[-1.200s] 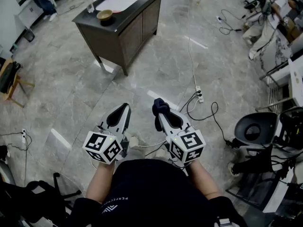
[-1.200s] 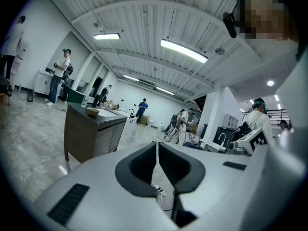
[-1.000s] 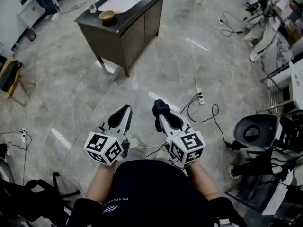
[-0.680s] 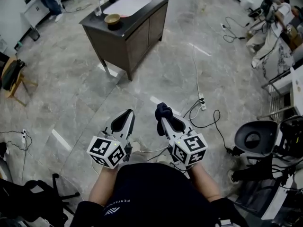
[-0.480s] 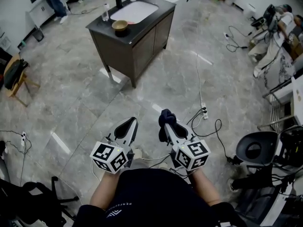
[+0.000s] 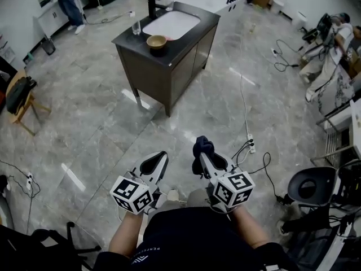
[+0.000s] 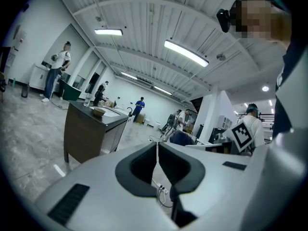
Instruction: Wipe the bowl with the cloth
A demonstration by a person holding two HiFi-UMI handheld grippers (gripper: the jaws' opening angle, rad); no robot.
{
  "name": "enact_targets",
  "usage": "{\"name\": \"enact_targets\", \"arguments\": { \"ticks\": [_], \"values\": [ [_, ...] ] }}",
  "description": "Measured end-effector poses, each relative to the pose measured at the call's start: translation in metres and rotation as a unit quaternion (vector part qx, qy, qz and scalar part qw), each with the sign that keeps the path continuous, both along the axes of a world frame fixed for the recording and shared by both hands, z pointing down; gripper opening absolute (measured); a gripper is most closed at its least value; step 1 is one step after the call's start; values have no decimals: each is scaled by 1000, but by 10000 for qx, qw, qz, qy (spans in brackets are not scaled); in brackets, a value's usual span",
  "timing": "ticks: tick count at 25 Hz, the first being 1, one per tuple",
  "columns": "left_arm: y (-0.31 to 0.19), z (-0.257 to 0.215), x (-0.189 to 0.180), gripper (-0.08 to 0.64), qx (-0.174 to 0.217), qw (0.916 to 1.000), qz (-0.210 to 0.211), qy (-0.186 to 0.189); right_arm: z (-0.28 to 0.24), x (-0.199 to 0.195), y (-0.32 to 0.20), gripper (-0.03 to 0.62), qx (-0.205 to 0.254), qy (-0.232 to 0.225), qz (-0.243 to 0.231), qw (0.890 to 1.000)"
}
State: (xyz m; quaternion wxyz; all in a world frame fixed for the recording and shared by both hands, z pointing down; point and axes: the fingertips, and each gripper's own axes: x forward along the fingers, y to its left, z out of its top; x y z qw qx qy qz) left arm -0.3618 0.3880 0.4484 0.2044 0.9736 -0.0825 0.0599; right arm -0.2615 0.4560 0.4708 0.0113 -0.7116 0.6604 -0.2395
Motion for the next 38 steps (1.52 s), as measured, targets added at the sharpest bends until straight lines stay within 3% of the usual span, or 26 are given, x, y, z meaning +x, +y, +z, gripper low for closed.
{"name": "enact_targets", "arguments": {
  "ticks": [7, 12, 18, 23, 29, 38],
  "values": [
    [-13, 6, 20, 17, 126, 9996, 186, -165, -3, 20, -33, 69, -15, 47, -5, 10000],
    [-41, 15, 44, 15, 224, 9991, 126, -323, -2, 41, -74, 69, 47, 103, -274, 9996],
    [-77, 9, 104, 15, 294, 9989, 19, -370, -3, 97, -113, 69, 75, -9, -412, 9991],
    [-110, 8, 152, 15, 18, 9996, -183, -199, -1, 144, -139, 69, 70, -115, -519, 9986],
    [-147, 6, 204, 9, -43, 9986, -519, -25, 1, 199, -163, 69, 160, -138, -655, 9976],
    [-167, 12, 251, 9, 307, 9966, -627, -430, 6, 244, -191, 69, 263, -348, -829, 9956]
  ]
}}
